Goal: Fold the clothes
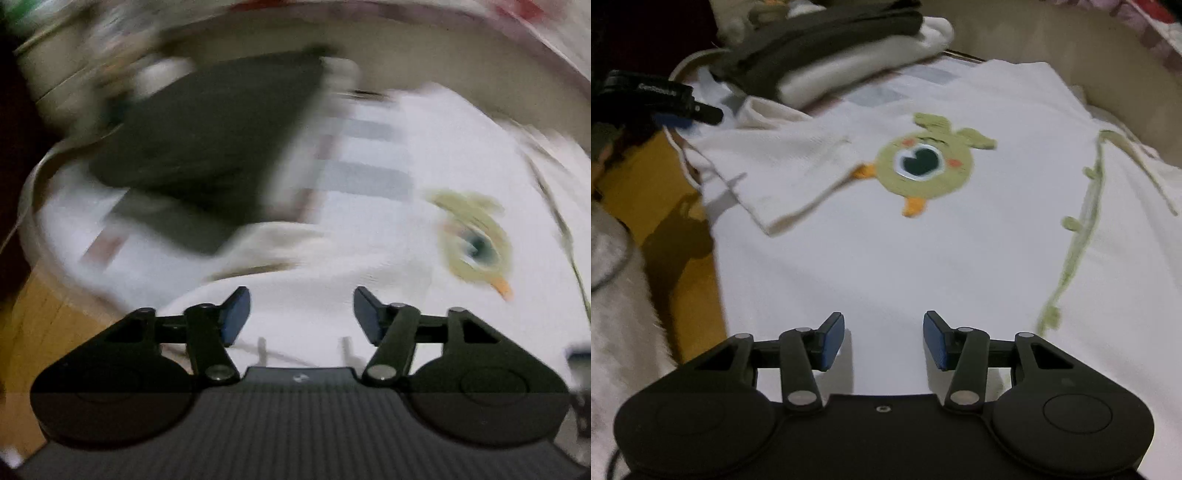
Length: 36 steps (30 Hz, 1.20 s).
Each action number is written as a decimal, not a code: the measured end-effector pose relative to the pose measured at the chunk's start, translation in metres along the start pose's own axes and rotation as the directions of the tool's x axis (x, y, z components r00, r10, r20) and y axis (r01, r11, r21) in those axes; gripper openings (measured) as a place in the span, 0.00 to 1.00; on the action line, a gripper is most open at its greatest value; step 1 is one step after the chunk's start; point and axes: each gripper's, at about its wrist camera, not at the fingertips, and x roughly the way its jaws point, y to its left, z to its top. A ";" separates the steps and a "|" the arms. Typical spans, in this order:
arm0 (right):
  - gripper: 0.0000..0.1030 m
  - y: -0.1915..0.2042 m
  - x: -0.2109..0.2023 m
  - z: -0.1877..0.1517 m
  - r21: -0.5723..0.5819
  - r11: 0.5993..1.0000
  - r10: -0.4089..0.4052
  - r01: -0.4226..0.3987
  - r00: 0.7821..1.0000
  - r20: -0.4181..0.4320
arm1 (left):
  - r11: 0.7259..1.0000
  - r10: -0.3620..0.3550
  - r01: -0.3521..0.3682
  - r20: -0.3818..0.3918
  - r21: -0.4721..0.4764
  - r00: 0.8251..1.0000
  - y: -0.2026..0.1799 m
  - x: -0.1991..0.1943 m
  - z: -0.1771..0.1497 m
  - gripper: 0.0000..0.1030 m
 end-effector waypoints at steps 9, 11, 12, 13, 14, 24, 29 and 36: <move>0.60 -0.017 -0.039 -0.026 -0.025 1.000 0.001 -0.003 0.996 -0.091 | 0.944 0.069 0.001 -0.201 0.331 0.977 -0.070 0.063 0.006 0.66; 0.60 -0.059 -0.058 -0.024 0.168 0.986 0.016 -0.011 0.999 -0.032 | 0.947 0.076 0.000 -0.222 0.322 0.972 -0.066 0.075 0.008 0.80; 0.52 -0.078 -0.065 -0.026 0.251 0.967 0.047 -0.042 0.999 -0.012 | 0.950 0.079 -0.009 -0.212 0.311 0.974 -0.065 0.078 0.010 0.82; 0.40 -0.095 -0.071 -0.031 0.311 0.945 0.102 -0.099 0.995 0.004 | 0.956 0.069 -0.002 -0.218 0.293 0.973 -0.062 0.079 0.011 0.82; 0.38 -0.104 -0.079 -0.036 0.325 0.934 0.149 -0.146 0.989 0.017 | 0.962 0.058 0.006 -0.225 0.273 0.973 -0.058 0.079 0.011 0.82; 0.54 -0.024 -0.050 -0.072 -0.173 0.966 0.137 -0.192 0.948 -0.288 | 0.966 0.085 -0.077 -0.021 0.246 0.996 -0.042 0.050 0.013 0.08; 0.43 -0.030 -0.027 -0.080 -0.124 0.976 0.132 -0.177 0.942 -0.310 | 0.975 0.183 -0.203 0.195 0.089 0.964 0.009 -0.015 0.036 0.07; 0.14 -0.040 -0.030 -0.093 -0.089 0.967 0.202 -0.240 0.928 -0.312 | 0.921 0.360 -0.389 0.379 0.000 0.852 0.102 -0.111 0.100 0.07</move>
